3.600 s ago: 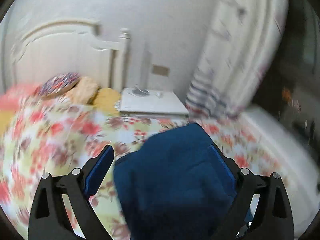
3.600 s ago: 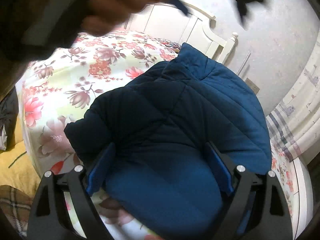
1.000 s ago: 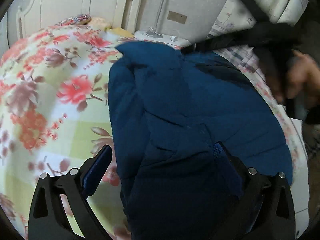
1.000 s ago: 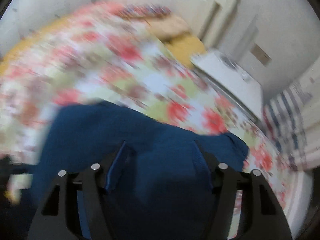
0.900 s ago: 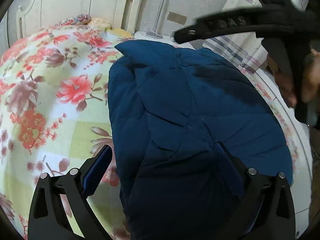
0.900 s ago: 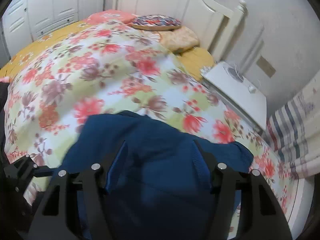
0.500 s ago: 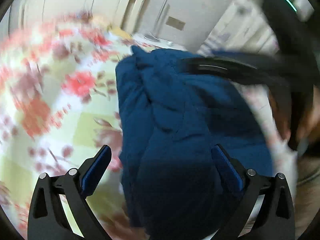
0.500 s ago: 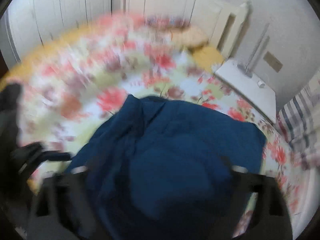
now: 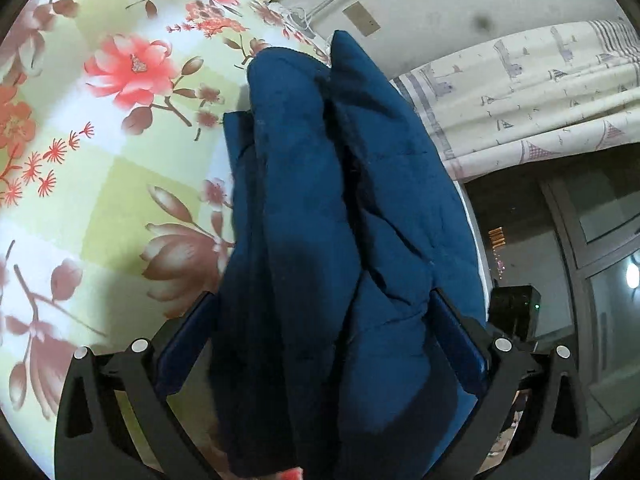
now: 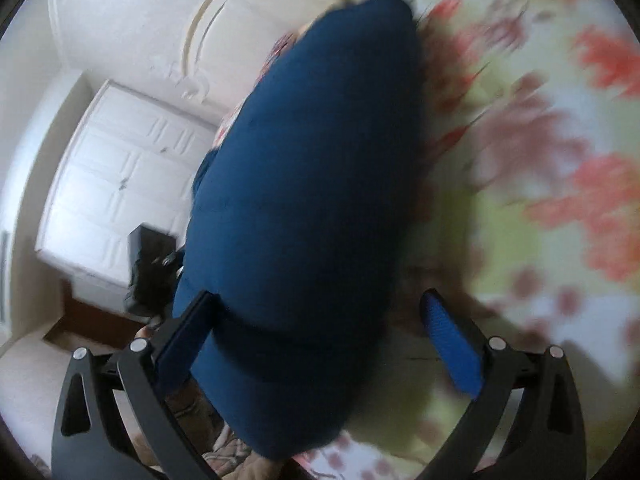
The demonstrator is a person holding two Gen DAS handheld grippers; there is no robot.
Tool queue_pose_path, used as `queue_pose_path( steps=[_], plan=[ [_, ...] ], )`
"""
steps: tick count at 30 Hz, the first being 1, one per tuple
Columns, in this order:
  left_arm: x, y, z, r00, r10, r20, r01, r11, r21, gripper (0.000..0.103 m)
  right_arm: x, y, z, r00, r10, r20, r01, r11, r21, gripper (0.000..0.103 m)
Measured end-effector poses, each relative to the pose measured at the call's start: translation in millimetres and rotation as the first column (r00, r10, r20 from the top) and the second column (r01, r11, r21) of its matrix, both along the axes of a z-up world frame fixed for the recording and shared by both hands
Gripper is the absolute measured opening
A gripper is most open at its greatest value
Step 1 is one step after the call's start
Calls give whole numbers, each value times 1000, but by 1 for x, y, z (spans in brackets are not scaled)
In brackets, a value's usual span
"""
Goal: Fold large clothes
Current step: 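Lower the jacket onto the bed beside the nightstand and open both tools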
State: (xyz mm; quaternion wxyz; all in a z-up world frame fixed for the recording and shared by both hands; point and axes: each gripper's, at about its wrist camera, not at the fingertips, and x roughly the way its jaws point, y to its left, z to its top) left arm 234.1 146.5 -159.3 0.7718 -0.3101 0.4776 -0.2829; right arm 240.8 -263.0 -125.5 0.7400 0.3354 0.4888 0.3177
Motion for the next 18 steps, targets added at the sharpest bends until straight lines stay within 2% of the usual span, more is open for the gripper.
queue_pose_path(
  steps=[2,4,6,8,9,11,14,16,18],
  plan=[
    [0,-1,0,999,-33,24,33,999,7,99,3,14,2,998,33,45,-33,999,0,101],
    [0,-1,-1,999,-30,34,30,999,15,99,2,21,4,997,20,74,-18,999,-32,101],
    [4,-8,3,999,-17,33,15,998,55,99,-3,21,4,993,-1,117,6,999,-40,99],
    [7,-21,4,998,-45,37,41,993,107,98,-8,21,9,986,-19,168,32,997,-72,84],
    [11,-27,4,997,-68,36,65,994,83,94,-13,21,13,979,-25,203,46,994,-101,80],
    [20,-33,2,994,-95,54,94,996,6,78,-19,18,22,961,-39,272,79,987,-137,71],
    [31,-47,13,989,-99,107,98,995,12,66,-10,6,39,938,-64,341,131,975,-178,66],
    [48,-65,25,988,-87,125,84,996,34,62,5,-1,50,926,-84,367,165,967,-196,65],
    [68,-79,35,988,-65,138,63,998,22,60,26,-18,58,917,-128,378,209,961,-182,65]
  ],
)
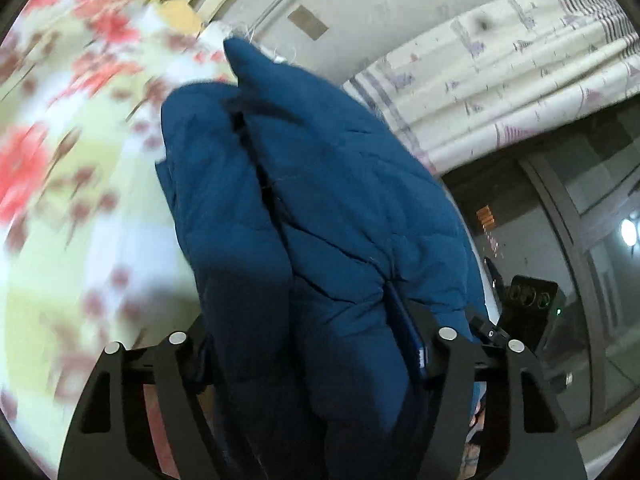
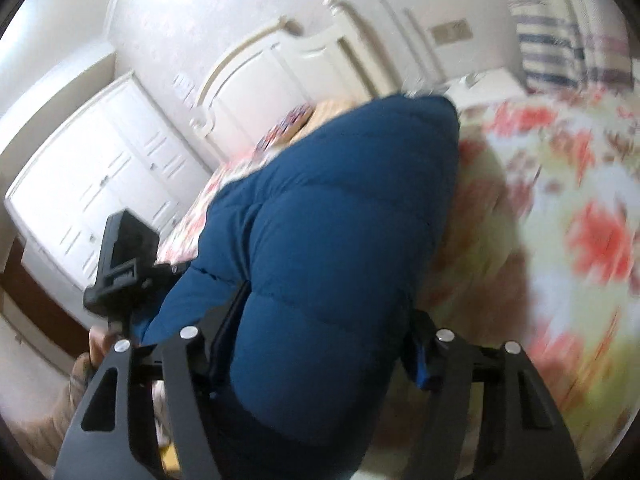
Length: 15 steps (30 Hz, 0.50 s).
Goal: Fold large clothes
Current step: 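Lower the jacket onto the bed beside the nightstand and open both tools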
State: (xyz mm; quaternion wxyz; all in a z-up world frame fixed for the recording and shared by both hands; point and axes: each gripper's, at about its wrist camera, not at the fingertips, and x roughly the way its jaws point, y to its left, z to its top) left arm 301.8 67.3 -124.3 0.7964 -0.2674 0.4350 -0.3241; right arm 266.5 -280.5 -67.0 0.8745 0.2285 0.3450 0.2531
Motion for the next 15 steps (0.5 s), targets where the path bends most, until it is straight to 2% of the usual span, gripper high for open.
queue_pose_path(
  steps=[3,5,6,7,8,12,13,15],
  plan=[
    [38,-22,7,999,31,6,-31,999,-7,60,44,-26,3,998,-51,-27,52,998,25,65],
    [63,-37,-4,997,66,-47,-66,998,-3,60,70,-41,-12,992,-94,-87,97,995,32,68],
    [70,-37,-10,993,82,-80,-83,997,-2,64,81,-45,-22,985,-113,-133,117,993,21,71],
    [78,-40,-20,988,112,-106,-112,994,-1,86,87,-48,-32,976,-144,-160,145,989,-8,80],
    [82,-41,-25,984,140,-108,-140,990,9,99,88,-48,-31,975,-165,-147,164,986,-20,87],
    [73,-38,-23,985,149,-87,-146,988,42,99,68,-41,-10,966,-212,-146,198,975,-103,89],
    [65,-35,-15,984,161,-72,-155,985,75,99,58,-40,1,965,-226,-130,210,969,-127,90],
    [39,-29,10,979,200,36,-204,965,165,99,29,-34,19,964,-259,-58,246,954,-169,93]
  ],
)
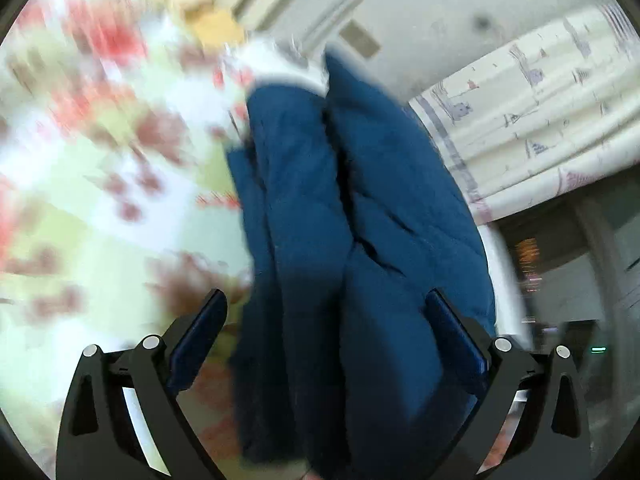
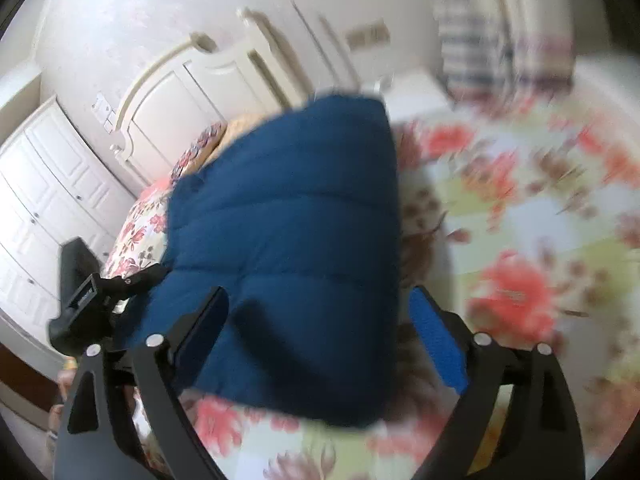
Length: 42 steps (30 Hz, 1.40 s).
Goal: Fold large clothes
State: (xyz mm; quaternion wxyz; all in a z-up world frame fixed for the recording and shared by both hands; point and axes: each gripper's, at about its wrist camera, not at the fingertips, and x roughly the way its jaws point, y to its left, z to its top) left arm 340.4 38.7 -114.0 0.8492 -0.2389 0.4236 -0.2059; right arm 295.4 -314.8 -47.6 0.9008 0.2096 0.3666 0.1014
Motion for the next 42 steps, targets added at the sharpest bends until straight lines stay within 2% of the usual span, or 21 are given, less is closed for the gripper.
queue_pose_path(
  steps=[2,3,5,7,8,11,13,14,15,19,23,26,32,42],
  plan=[
    [-33,0,34,988,34,150,-53,991,121,99,-39,3,26,995,-27,98,32,998,-51,97],
    [-63,-1,60,963,62,260,-116,974,196,99,-58,5,39,988,-44,145,56,995,-79,98],
    [-105,-8,95,920,88,383,-215,929,303,99,-97,10,65,969,-69,239,101,987,-124,101],
    [-141,-13,122,878,69,473,-259,901,349,99,-129,16,92,946,-77,315,134,977,-164,101],
    [-164,-20,139,847,59,529,-291,884,367,99,-134,16,102,939,-81,334,149,971,-185,101],
    [-208,-32,168,789,34,614,-329,867,375,99,-161,32,126,926,-77,371,190,942,-278,101],
    [-221,-42,171,770,58,635,-368,854,368,99,-180,48,138,917,-68,393,209,920,-330,101],
    [-232,-46,169,760,77,645,-402,836,374,99,-186,53,142,916,-58,396,210,913,-351,101],
    [-239,-48,169,756,71,650,-405,831,380,99,-193,60,143,917,-44,397,207,903,-377,101],
    [-248,-55,161,794,31,607,-351,838,417,99,-207,84,142,920,-12,391,207,862,-462,101],
    [-253,-60,156,797,25,604,-350,833,428,99,-208,103,139,925,22,379,190,837,-512,100],
    [-257,-61,154,791,36,611,-367,826,428,99,-202,107,136,930,26,367,180,837,-517,100],
    [-255,-59,149,797,43,602,-371,822,432,99,-195,106,131,939,-4,343,187,846,-500,100],
    [-259,-58,150,790,41,612,-375,822,428,99,-193,102,128,942,-14,335,188,849,-494,100]
  ],
)
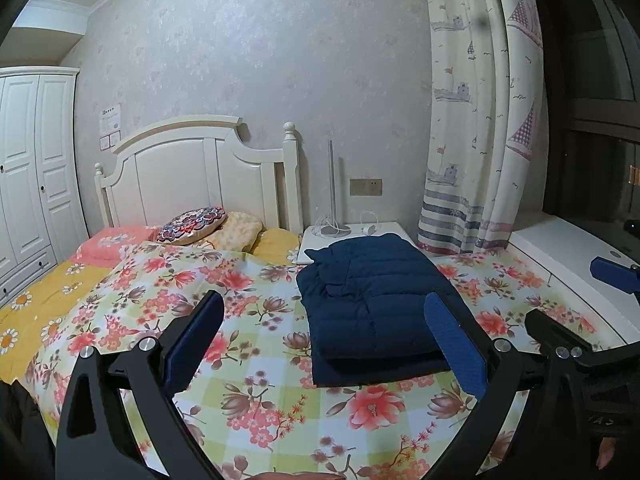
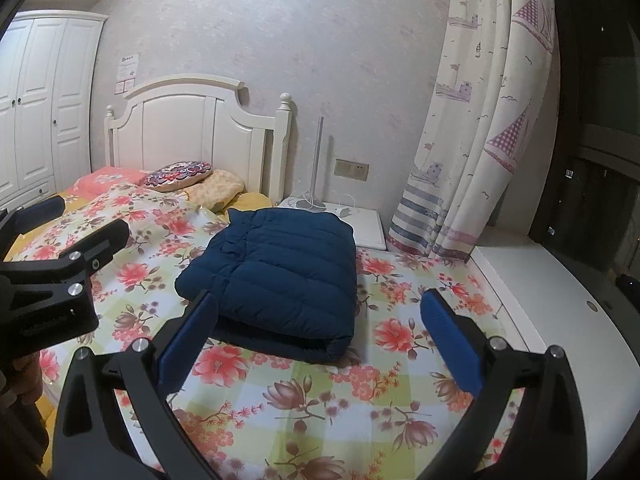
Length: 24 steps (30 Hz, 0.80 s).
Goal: Fold large clothes
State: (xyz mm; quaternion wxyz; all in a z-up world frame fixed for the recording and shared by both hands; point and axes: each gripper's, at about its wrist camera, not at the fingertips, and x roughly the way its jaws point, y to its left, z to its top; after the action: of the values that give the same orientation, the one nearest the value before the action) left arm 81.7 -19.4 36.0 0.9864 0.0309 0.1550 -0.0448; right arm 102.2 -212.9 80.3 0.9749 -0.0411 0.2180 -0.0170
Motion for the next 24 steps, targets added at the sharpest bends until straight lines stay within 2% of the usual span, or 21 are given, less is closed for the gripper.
queue_pose_path(
  steps=[24],
  plan=[
    [-3,-2,1,1000,-1,1,1,1000,5,99,-1,-2,-2,1000,-5,3,5,1000,7,100]
  ],
)
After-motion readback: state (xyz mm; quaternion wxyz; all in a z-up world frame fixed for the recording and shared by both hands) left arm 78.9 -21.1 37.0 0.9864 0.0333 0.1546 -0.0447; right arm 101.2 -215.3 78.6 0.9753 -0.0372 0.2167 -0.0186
